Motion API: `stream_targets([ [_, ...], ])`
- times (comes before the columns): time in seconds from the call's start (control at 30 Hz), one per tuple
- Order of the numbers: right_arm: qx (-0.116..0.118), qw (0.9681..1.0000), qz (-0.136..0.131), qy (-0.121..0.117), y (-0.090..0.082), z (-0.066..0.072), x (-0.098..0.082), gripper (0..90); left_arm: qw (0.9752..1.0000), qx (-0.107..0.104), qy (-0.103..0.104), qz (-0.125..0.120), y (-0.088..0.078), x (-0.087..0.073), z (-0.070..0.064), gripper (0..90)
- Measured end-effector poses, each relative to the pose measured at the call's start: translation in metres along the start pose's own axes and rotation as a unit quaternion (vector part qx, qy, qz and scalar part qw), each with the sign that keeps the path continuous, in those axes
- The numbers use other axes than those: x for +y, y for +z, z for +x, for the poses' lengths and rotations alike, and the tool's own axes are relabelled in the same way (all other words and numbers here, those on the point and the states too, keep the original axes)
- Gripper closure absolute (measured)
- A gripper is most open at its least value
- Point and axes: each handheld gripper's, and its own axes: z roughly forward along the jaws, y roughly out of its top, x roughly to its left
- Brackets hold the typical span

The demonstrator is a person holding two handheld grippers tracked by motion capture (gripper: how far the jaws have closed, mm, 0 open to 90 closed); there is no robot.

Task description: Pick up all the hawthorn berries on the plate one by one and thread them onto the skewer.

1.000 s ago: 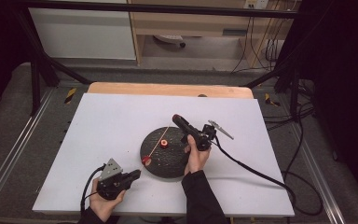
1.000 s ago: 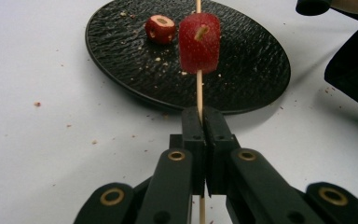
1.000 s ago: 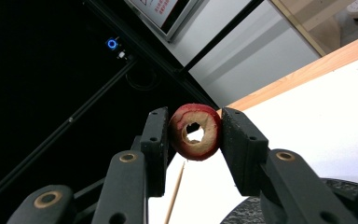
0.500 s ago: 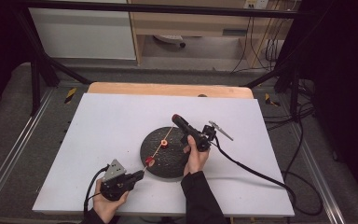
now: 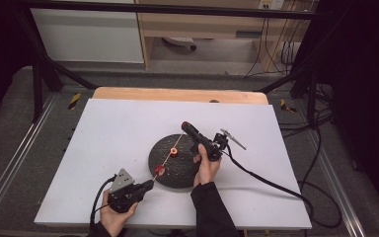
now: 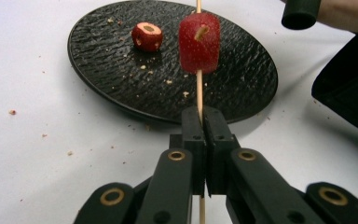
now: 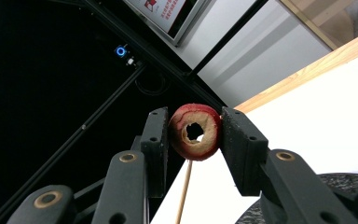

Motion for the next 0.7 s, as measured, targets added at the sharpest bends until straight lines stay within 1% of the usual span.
stream_targets([
  [0.2, 0.005, 0.9999, -0.003, 0.010, 0.000, -0.001, -0.001, 63.4, 0.9999, 0.005, -0.011, -0.007, 0.003, 0.001, -0.005, 88.4],
  [0.3, 0.008, 0.9998, -0.003, 0.016, 0.000, -0.001, -0.002, 63.5, 0.9999, 0.005, -0.013, -0.010, 0.005, 0.003, -0.007, 88.4],
  [0.5, 0.011, 0.9998, 0.000, 0.016, 0.000, 0.000, -0.002, 63.5, 0.9997, 0.008, -0.020, -0.012, 0.009, 0.008, -0.010, 88.4],
  [0.6, 0.013, 0.9998, -0.005, 0.018, -0.001, 0.000, 0.000, 63.5, 0.9996, 0.007, -0.023, -0.011, 0.012, 0.010, -0.012, 88.5],
  [0.67, 0.014, 0.9998, -0.006, 0.015, -0.001, 0.001, 0.001, 63.5, 0.9997, 0.009, -0.022, -0.011, 0.013, 0.010, -0.013, 88.5],
  [0.7, 0.014, 0.9997, -0.006, 0.017, -0.002, 0.002, 0.001, 63.5, 0.9996, 0.014, -0.023, -0.011, 0.013, 0.011, -0.014, 88.6],
])
